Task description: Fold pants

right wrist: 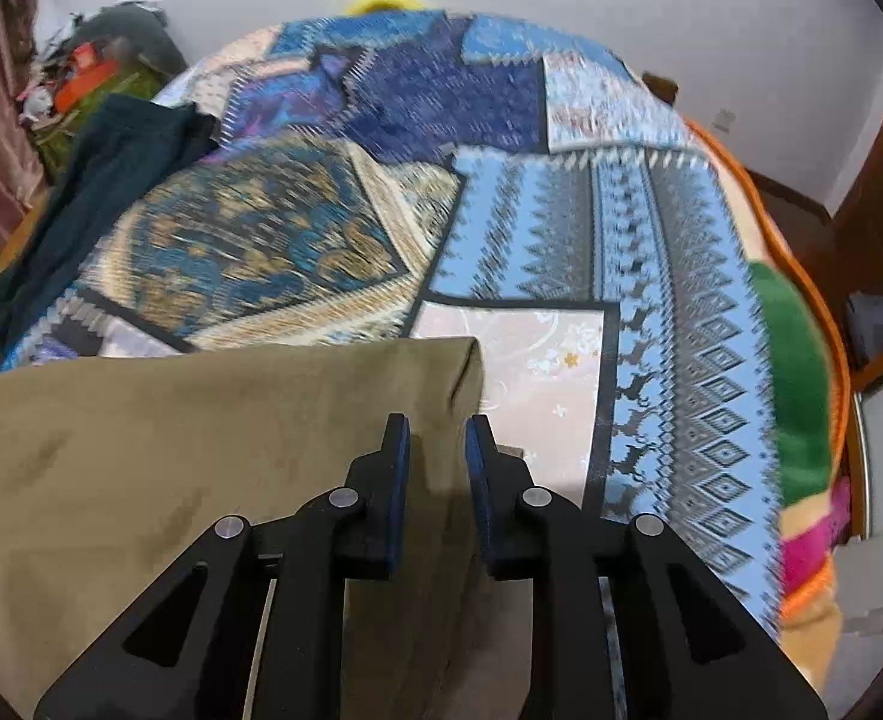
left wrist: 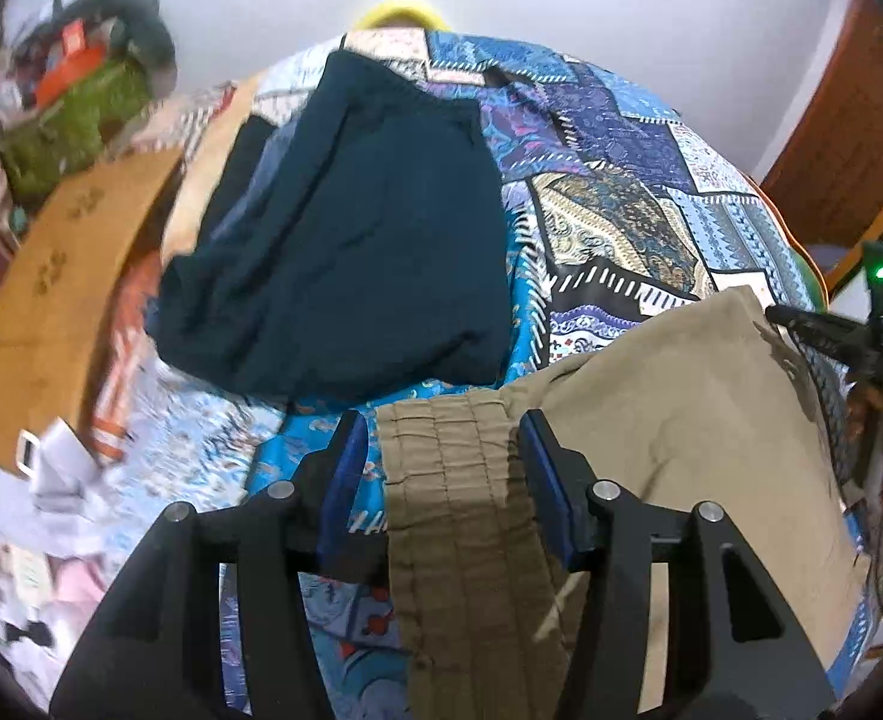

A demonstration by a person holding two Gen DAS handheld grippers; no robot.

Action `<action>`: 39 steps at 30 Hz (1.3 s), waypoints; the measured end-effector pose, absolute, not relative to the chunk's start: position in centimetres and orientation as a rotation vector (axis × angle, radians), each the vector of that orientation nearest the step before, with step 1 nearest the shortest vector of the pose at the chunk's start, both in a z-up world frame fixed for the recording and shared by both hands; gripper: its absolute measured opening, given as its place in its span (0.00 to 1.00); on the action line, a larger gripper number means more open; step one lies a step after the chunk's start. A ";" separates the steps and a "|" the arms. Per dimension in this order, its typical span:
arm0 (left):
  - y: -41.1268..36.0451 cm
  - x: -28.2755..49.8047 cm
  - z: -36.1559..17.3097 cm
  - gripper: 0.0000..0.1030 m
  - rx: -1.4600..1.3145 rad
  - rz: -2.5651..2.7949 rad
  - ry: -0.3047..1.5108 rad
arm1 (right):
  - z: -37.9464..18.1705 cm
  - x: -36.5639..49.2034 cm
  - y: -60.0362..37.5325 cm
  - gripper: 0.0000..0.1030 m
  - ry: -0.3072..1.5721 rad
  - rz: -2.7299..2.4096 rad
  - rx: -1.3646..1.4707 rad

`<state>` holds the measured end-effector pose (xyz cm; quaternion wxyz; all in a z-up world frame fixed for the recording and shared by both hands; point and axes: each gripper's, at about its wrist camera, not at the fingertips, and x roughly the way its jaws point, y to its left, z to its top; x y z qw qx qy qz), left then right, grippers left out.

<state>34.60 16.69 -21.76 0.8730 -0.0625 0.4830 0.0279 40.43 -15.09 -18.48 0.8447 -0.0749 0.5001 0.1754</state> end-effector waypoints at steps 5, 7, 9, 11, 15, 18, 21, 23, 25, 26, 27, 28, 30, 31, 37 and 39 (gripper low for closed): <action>15.4 33.8 -19.4 0.62 -0.082 0.027 0.985 | -14.2 37.8 -14.2 0.19 0.959 0.449 -0.142; 14.7 33.5 -18.6 0.75 -0.065 0.011 0.973 | -12.5 36.6 -13.5 0.21 0.930 0.500 -0.121; 13.7 33.2 -18.0 0.79 -0.051 -0.008 0.963 | -11.3 35.3 -12.8 0.25 0.907 0.545 -0.109; 13.0 33.1 -17.6 0.83 -0.050 -0.027 0.965 | -10.3 34.3 -11.6 0.26 0.884 0.602 -0.107; 12.0 33.6 -17.6 0.84 -0.069 -0.053 0.986 | -9.7 32.5 -9.1 0.28 0.891 0.707 -0.088; 11.5 34.2 -18.4 0.85 -0.078 -0.056 1.018 | -10.1 31.6 -7.7 0.41 0.921 0.766 -0.067; 11.0 34.7 -20.0 0.85 -0.071 -0.062 1.070 | -11.4 30.8 -6.0 0.52 0.965 0.807 -0.082; 10.8 34.8 -21.1 0.85 -0.070 -0.064 1.106 | -12.8 30.5 -5.1 0.53 1.005 0.824 -0.108; 10.6 34.7 -21.9 0.85 -0.072 -0.075 1.134 | -14.6 30.1 -4.4 0.53 1.061 0.823 -0.150; 10.5 34.6 -22.4 0.85 -0.069 -0.079 1.146 | -15.3 29.9 -4.3 0.54 1.085 0.825 -0.161; 10.4 34.5 -22.7 0.85 -0.058 -0.078 1.151 | -16.0 29.7 -4.2 0.54 1.110 0.825 -0.169; 10.1 34.3 -22.9 0.87 -0.039 -0.074 1.152 | -16.9 29.5 -4.3 0.54 1.148 0.828 -0.173; 9.5 33.9 -23.4 0.92 0.005 -0.075 1.150 | -17.6 28.9 -4.7 0.54 1.156 0.822 -0.178; 9.2 33.6 -23.6 0.95 0.026 -0.077 1.150 | -17.6 28.4 -5.0 0.54 1.139 0.819 -0.178; 8.5 31.8 -23.5 0.95 0.078 -0.062 1.127 | -17.2 27.2 -7.6 0.54 1.146 0.789 -0.127; 8.7 31.2 -23.3 0.95 0.073 -0.060 1.122 | -16.9 26.5 -8.5 0.54 1.134 0.778 -0.122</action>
